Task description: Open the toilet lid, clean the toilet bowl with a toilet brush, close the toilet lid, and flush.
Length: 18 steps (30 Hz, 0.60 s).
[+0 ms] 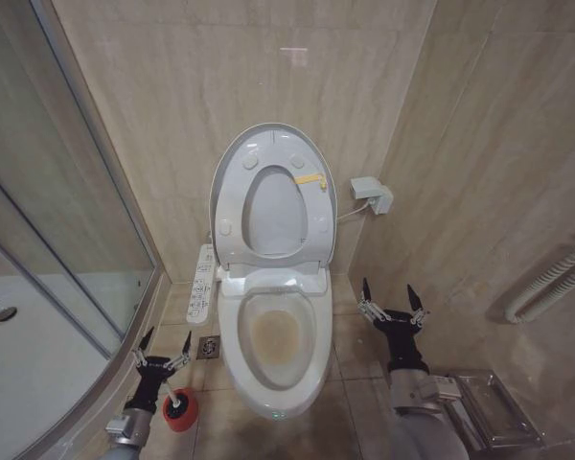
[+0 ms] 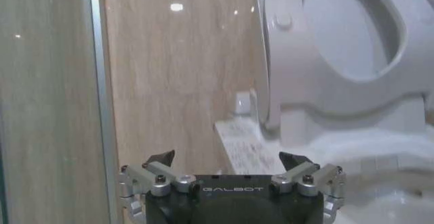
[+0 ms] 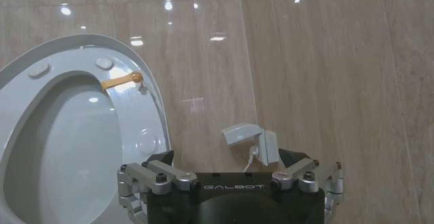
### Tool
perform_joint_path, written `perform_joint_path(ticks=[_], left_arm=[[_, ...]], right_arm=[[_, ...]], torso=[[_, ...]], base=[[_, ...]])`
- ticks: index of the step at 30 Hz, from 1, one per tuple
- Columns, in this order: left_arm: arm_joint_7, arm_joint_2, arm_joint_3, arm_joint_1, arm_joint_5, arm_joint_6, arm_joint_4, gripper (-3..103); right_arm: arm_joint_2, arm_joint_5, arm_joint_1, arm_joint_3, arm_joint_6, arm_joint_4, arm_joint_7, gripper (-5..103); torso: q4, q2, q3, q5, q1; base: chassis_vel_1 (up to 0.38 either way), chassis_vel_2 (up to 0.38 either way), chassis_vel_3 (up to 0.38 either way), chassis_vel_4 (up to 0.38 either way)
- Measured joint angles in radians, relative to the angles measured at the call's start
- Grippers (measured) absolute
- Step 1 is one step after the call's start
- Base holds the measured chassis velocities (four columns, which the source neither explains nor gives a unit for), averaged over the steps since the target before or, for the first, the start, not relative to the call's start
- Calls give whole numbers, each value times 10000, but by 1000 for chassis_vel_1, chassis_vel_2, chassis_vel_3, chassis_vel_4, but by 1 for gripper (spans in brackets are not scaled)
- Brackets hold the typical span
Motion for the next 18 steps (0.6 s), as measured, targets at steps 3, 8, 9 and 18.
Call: perform_joint_path(ticks=[3,8,9,18], left_arm=[[97,16,-377,380,-295,278,-700,100],[212,-17,-1038,1007,-777,598,-1654,100],[227,-24,-1190,1168,-908,674,-1882,100],[323,-73,-2370,2385,-1476,921,-3109,100]], right_arm=[[0,0,0,-1,0,0,0,100],[0,0,0,0,0,0,0,100],[0,0,0,-1,0,0,0,100],[0,0,0,0,0,0,0,100]], torso=[[4,0,0,-1,0],[5,1,0,0,0],[6,1,0,0,0],[4,1,0,-1,0]], base=[[0,0,0,0],[0,0,0,0],[0,0,0,0],[0,0,0,0]])
